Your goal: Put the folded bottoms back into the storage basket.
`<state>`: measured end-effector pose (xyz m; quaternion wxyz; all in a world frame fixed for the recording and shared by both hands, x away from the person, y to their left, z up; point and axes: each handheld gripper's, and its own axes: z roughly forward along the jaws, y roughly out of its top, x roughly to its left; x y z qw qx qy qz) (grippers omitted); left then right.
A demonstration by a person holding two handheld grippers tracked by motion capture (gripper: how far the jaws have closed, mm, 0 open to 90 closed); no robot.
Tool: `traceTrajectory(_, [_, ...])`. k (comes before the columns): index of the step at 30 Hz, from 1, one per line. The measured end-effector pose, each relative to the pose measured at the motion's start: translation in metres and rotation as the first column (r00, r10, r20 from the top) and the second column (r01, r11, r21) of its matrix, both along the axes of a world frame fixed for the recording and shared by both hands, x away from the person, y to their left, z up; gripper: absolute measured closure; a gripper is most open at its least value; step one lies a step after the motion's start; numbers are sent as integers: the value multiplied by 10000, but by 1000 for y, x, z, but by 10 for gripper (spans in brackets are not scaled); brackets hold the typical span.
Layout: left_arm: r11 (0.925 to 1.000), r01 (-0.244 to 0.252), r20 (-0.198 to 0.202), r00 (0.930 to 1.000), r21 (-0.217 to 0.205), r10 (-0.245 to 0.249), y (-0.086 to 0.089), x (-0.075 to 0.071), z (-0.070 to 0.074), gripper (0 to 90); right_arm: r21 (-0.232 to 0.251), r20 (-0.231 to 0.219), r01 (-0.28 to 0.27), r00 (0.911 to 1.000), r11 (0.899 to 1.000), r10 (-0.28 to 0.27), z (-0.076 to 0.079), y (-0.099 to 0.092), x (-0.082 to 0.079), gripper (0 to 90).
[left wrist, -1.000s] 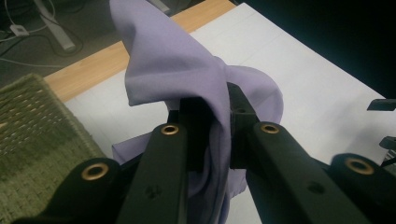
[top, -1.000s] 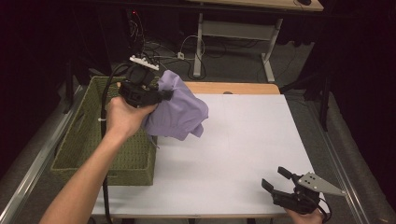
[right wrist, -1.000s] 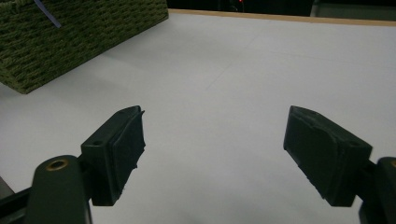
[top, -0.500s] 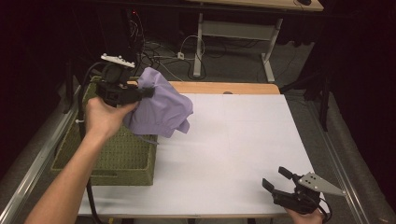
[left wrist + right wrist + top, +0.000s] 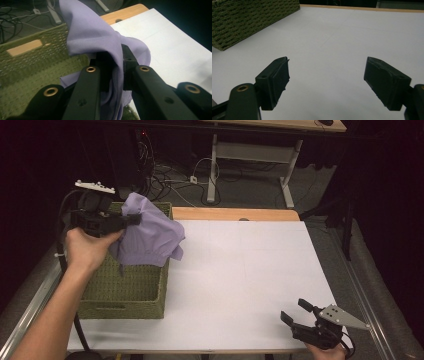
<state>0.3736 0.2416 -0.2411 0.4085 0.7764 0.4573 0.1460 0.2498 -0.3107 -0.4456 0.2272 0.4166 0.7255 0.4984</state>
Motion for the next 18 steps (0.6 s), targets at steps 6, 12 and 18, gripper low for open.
traceTrajectory(6, [9991,-416,63,9991,-95,417,19,-5,-2,788,-8,-10,6,10000,10000,-6,0,0,0,211])
traceTrajectory(12, [9973,-729,46,9973,-96,730,37,-11,-5,788,-37,-25,33,10000,10000,-33,0,0,0,211])
traceTrajectory(18, [9953,-972,-157,9951,40,972,51,-13,-16,787,-54,-39,51,10000,10000,-51,0,0,1,211])
